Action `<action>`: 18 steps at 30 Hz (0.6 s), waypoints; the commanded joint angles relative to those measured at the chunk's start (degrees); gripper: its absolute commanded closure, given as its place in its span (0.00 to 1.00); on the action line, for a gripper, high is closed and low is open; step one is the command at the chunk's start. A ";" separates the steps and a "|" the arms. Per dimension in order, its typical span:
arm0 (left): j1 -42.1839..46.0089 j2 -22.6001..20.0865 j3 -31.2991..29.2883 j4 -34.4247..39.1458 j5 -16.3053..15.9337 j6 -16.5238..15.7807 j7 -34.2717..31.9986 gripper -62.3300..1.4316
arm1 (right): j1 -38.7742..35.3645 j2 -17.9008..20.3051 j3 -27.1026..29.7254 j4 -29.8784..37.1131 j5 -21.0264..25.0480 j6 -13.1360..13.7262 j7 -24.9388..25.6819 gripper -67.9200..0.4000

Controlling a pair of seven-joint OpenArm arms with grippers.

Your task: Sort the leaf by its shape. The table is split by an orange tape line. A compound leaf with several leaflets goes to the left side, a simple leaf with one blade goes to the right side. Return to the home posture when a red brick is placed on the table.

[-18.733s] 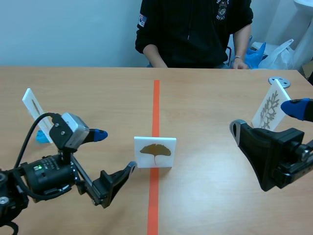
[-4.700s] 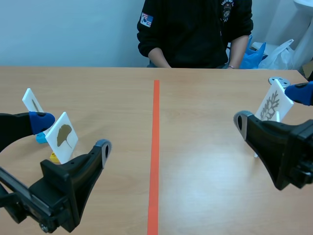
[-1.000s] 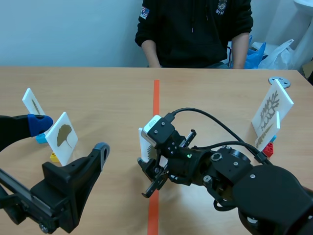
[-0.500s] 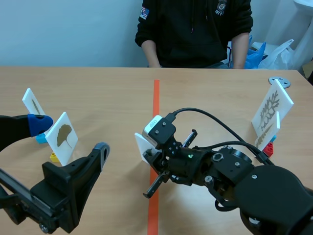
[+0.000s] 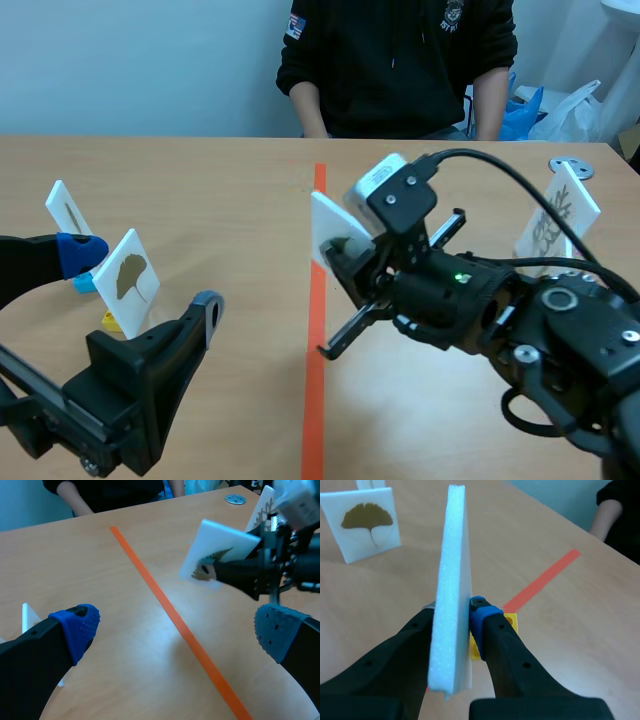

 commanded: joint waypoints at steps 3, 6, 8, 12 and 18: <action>-0.17 0.00 -0.20 0.57 -0.28 0.02 -0.96 0.00 | -3.08 2.19 4.39 4.76 4.68 -0.02 -0.44 0.96; -0.17 0.00 -0.20 0.57 -0.28 0.02 -0.96 0.00 | -6.45 3.54 8.26 8.85 8.11 0.33 -1.16 0.96; -0.17 0.00 -0.20 0.57 -0.28 0.02 -0.96 0.00 | -8.79 4.11 11.08 11.72 10.21 1.16 -2.32 0.96; -0.17 -0.02 -0.20 0.57 -0.28 0.00 -0.96 0.00 | -13.09 5.29 16.68 15.85 14.29 2.95 -3.26 0.96; -0.17 -0.02 -0.20 0.57 -0.28 0.00 -0.96 0.00 | -18.71 5.60 24.68 16.81 19.96 3.08 -6.51 0.96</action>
